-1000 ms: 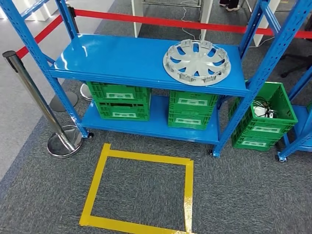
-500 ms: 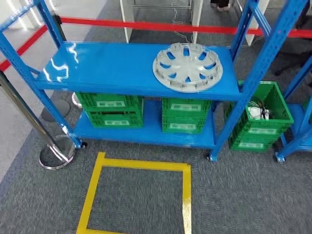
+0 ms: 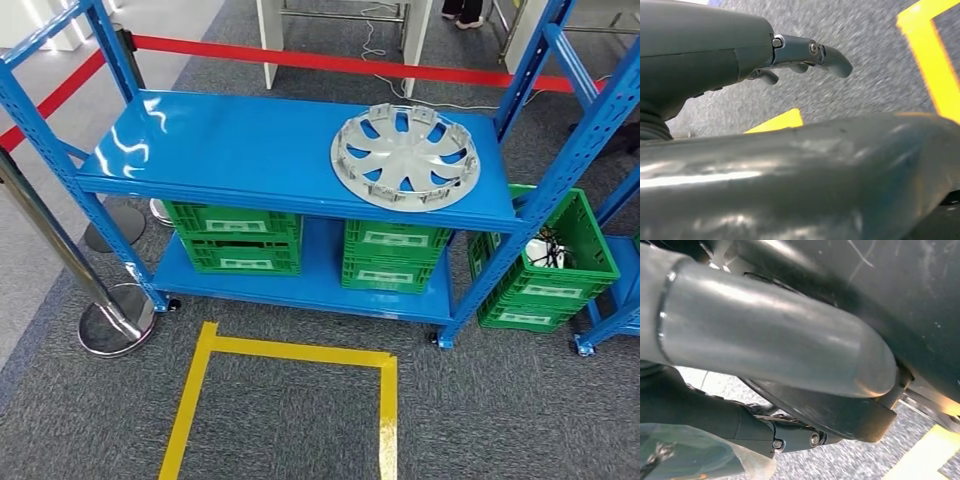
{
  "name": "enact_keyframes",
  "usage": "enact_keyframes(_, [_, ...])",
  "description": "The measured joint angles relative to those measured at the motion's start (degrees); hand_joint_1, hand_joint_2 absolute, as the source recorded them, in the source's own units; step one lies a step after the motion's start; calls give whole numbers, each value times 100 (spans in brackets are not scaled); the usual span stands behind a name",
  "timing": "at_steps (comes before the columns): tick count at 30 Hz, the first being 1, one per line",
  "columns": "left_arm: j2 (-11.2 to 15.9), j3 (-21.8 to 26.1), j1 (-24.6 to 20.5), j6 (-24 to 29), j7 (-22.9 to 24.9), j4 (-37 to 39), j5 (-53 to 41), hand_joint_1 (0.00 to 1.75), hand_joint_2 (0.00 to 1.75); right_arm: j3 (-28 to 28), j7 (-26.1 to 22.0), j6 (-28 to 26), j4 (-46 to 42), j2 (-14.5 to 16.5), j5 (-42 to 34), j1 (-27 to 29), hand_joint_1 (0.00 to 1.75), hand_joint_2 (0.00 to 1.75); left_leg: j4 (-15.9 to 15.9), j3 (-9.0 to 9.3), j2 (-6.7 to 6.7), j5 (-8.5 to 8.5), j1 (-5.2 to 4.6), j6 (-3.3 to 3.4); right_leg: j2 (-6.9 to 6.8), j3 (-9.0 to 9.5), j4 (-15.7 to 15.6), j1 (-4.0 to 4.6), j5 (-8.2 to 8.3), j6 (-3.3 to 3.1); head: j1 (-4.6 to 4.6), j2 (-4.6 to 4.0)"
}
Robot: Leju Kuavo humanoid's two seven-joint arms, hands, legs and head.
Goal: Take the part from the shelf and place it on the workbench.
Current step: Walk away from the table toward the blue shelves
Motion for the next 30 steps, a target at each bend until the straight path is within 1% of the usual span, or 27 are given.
enact_keyframes(1, [2,0,-2,-2,4,3,1,0,0,-1,-1,2,2,0,-2,-1,0,0,-2,23,2,-43,-5,-36,-5,14,-117,13,140,-49,-1,0])
enact_keyframes(3, [1,0,-16,-6,13,5,-1,0,0,0,-1,6,1,0,-5,-12,0,0,22,62,4,-64,-10,-105,15,65,-158,25,148,-138,5,0])
enact_keyframes(4, [0,0,-25,-7,17,5,-3,0,0,1,0,7,-1,1,-4,-14,0,0,102,51,4,-49,-6,-133,25,115,-179,16,163,-169,5,0])
enact_keyframes(5, [-3,0,-36,-7,17,5,-5,0,0,1,3,8,-2,1,-3,-14,0,0,277,-21,3,-27,-4,-158,28,168,-205,3,145,-199,-2,0])
enact_keyframes(6, [-4,0,-49,-7,17,5,-8,0,0,1,5,8,-2,1,-2,-12,0,0,549,-170,2,-42,3,-184,27,231,-229,-9,123,-228,-9,0])
enact_keyframes(7, [-4,0,-55,-7,17,6,-8,0,0,1,8,8,-3,1,-1,-8,0,0,902,-385,2,-118,13,-211,23,285,-250,-15,90,-253,-14,0])
enact_keyframes(9, [-4,0,-50,-8,17,7,-8,0,0,1,12,9,-3,0,1,8,0,0,1539,-843,2,-444,36,-261,34,392,-263,-16,1,-278,-19,0])
enact_keyframes(10, [-4,0,-42,-8,17,7,-8,0,0,1,13,9,-3,1,2,18,0,0,1685,-1009,2,-583,47,-276,47,458,-263,-17,-54,-277,-21,0])
enact_keyframes(11, [-4,0,-34,-9,17,7,-7,0,0,1,13,8,-3,1,2,29,0,0,1663,-1100,2,-606,54,-285,60,535,-263,-18,-111,-273,-22,0])
enact_keyframes(12, [-3,0,-29,-8,17,7,-7,0,0,1,13,8,-3,2,3,38,0,0,1481,-1121,2,-488,59,-285,71,621,-264,-19,-172,-265,-22,0])
enact_keyframes(13, [-2,0,-25,-8,17,7,-6,0,0,1,13,8,-3,2,5,45,0,0,1174,-1086,2,-226,61,-275,77,702,-266,-21,-234,-248,-23,0])
enact_keyframes(14, [1,0,-18,-8,17,7,-5,0,0,1,14,8,-2,2,7,51,0,0,845,-1039,2,103,57,-260,79,771,-264,-18,-297,-225,-23,0])
enact_keyframes(15, [3,0,-12,-8,17,8,-5,0,0,1,16,9,-1,1,8,56,0,0,587,-998,2,314,48,-236,82,818,-262,-12,-359,-192,-29,0])
enact_keyframes(16, [5,0,-6,-10,17,9,-5,0,0,1,18,9,0,1,8,58,0,0,429,-968,2,466,37,-208,85,845,-267,-6,-416,-156,-31,0])
enact_keyframes(17, [5,0,0,-11,17,9,-4,0,0,1,20,9,1,0,8,60,0,0,365,-959,-2,518,27,-172,87,882,-254,0,-442,-117,-37,0])
enact_keyframes(18, [4,0,1,-11,17,10,-4,0,0,1,21,9,1,0,8,60,0,0,345,-939,-5,489,22,-134,90,916,-250,3,-447,-77,-43,0])
enact_keyframes(20, [0,0,0,-9,17,11,-3,0,0,1,21,7,2,-1,8,52,0,0,267,-848,-9,532,44,-63,81,890,-113,0,-420,-16,-40,-1])
enact_keyframes(21, [-1,0,-8,-8,17,11,-2,0,0,1,20,5,1,-1,8,48,0,0,232,-791,-6,527,55,-33,77,763,91,-1,-434,7,-28,-1])
enact_keyframes(22, [-1,0,-16,-6,17,11,-2,0,0,1,13,5,1,-2,7,43,0,0,203,-739,-4,514,65,-7,71,563,393,-3,-495,24,-12,-1])
enact_keyframes(23, [-1,0,-22,-5,17,11,-1,0,0,1,4,3,-2,-2,6,34,0,0,191,-704,-1,485,64,11,66,331,742,-2,-611,40,8,-1])
enact_keyframes(24, [-1,0,-25,-4,17,11,-1,0,0,1,-5,2,-4,-2,4,20,0,0,186,-669,1,447,64,25,63,104,1044,-1,-769,53,18,0])
enact_keyframes(25, [-1,0,-25,-5,17,11,-1,0,0,0,-13,1,-5,-2,3,3,0,0,186,-624,1,401,63,31,59,-64,1220,1,-911,59,27,0])
enact_keyframes(26, [-2,0,-22,-5,17,11,-1,0,0,-1,-14,-1,-7,-2,3,-12,0,0,186,-562,-2,348,63,33,56,-152,1240,2,-969,58,34,0])
enact_keyframes(27, [-2,0,-19,-6,17,11,-1,0,0,-1,-11,-1,-7,-3,2,-20,0,0,185,-486,-8,292,62,32,53,-157,1091,4,-893,51,37,0])
enact_keyframes(28, [-2,0,-17,-6,17,11,-1,0,0,0,-7,0,-7,-5,2,-22,0,0,185,-404,-15,232,62,25,49,-108,813,4,-688,38,42,0])
enact_keyframes(29, [-2,0,-13,-6,17,13,-1,0,0,1,-2,0,-4,-9,2,-13,0,0,185,-337,-19,171,60,9,39,-48,471,7,-371,16,44,0])
enact_keyframes(30, [-1,0,-11,-6,17,15,-1,0,0,1,2,1,-2,-12,2,-6,0,0,186,-279,-24,115,54,-15,25,0,189,13,-172,-10,48,0])
